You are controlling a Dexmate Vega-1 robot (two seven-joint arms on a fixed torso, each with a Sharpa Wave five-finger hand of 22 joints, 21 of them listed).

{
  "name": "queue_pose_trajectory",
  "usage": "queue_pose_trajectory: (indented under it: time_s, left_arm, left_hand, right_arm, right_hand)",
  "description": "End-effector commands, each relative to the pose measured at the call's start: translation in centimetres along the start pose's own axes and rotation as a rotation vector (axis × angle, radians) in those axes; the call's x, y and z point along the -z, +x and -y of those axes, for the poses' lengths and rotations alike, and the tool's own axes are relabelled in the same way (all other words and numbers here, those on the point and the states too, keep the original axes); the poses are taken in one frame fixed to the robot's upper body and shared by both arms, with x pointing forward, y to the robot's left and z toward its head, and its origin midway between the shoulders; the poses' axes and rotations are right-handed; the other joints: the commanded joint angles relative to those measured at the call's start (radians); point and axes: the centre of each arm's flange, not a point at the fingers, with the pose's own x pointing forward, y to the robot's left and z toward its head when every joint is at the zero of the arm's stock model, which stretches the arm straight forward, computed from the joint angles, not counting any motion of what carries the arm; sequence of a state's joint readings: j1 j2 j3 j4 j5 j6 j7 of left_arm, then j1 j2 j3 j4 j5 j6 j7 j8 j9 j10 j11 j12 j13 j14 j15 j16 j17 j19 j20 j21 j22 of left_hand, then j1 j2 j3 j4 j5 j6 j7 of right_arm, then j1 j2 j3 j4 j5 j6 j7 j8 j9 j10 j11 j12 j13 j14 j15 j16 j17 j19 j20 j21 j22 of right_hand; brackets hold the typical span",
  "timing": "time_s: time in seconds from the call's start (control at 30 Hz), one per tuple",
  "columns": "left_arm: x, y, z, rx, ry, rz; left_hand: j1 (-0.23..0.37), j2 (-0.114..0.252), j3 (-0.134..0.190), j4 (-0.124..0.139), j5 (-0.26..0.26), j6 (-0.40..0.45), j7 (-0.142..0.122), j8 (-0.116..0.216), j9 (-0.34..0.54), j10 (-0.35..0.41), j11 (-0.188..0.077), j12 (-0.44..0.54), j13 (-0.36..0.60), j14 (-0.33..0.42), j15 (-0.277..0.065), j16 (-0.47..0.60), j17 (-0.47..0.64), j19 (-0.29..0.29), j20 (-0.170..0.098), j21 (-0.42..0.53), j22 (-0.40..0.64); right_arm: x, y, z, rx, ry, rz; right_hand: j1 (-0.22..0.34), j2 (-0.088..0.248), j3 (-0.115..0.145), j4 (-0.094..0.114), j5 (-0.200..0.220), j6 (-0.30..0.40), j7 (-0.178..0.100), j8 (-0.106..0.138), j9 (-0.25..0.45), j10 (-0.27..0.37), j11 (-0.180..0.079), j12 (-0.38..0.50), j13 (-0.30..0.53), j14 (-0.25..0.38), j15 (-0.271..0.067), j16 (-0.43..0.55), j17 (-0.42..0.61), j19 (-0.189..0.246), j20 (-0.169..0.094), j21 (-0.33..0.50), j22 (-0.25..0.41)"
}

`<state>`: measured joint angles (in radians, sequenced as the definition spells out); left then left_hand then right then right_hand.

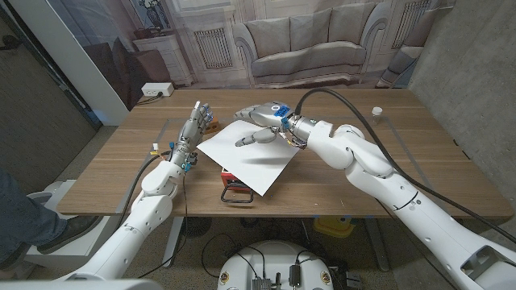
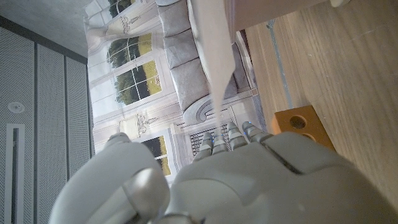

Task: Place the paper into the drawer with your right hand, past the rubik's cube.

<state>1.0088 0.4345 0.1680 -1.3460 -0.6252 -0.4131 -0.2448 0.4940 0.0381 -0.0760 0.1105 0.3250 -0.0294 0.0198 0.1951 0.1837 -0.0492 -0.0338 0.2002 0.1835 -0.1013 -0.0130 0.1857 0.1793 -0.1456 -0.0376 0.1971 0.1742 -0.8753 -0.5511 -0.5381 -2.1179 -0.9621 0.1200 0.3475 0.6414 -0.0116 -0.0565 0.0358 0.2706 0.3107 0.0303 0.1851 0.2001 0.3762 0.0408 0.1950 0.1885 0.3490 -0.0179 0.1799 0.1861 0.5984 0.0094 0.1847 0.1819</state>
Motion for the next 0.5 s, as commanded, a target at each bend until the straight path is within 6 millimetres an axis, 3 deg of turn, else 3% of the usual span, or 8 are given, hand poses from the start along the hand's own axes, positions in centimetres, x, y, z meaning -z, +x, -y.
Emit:
queue_pose_trajectory:
  time_s: [0.03,0.5]
  left_arm:
    - [-0.84,-0.19,0.09,0.006,0.013,0.007]
    - [-0.86,-0.42,0.15,0.012,0.014,0.003]
  left_hand:
    - [0.004,0.007,-0.006,-0.001,-0.001,0.007,-0.002,0.003,0.005,0.001,-0.005,0.003,0.005,-0.01,-0.001,0.001,0.002,-0.011,-0.032,0.001,0.006]
    - [0.006,0.009,-0.008,-0.001,-0.001,0.007,-0.002,0.003,0.005,0.001,-0.006,0.003,0.005,-0.01,-0.002,0.001,0.002,-0.012,-0.033,0.002,0.006]
  right_arm:
    - [0.18,-0.65,1.82,0.094,-0.011,-0.015]
    - [0.17,-1.02,2.73,0.14,-0.01,-0.019]
  right_hand:
    - [0.0,-0.003,-0.007,0.001,0.009,-0.002,0.001,0.008,0.001,0.002,0.005,0.007,0.001,-0.004,-0.003,0.002,0.002,-0.004,-0.002,0.001,0.0]
    - [-0.001,-0.002,-0.01,0.002,0.013,-0.001,0.0,0.009,0.001,0.004,0.004,0.009,0.001,-0.002,-0.003,0.005,0.002,-0.003,0.0,0.003,0.0]
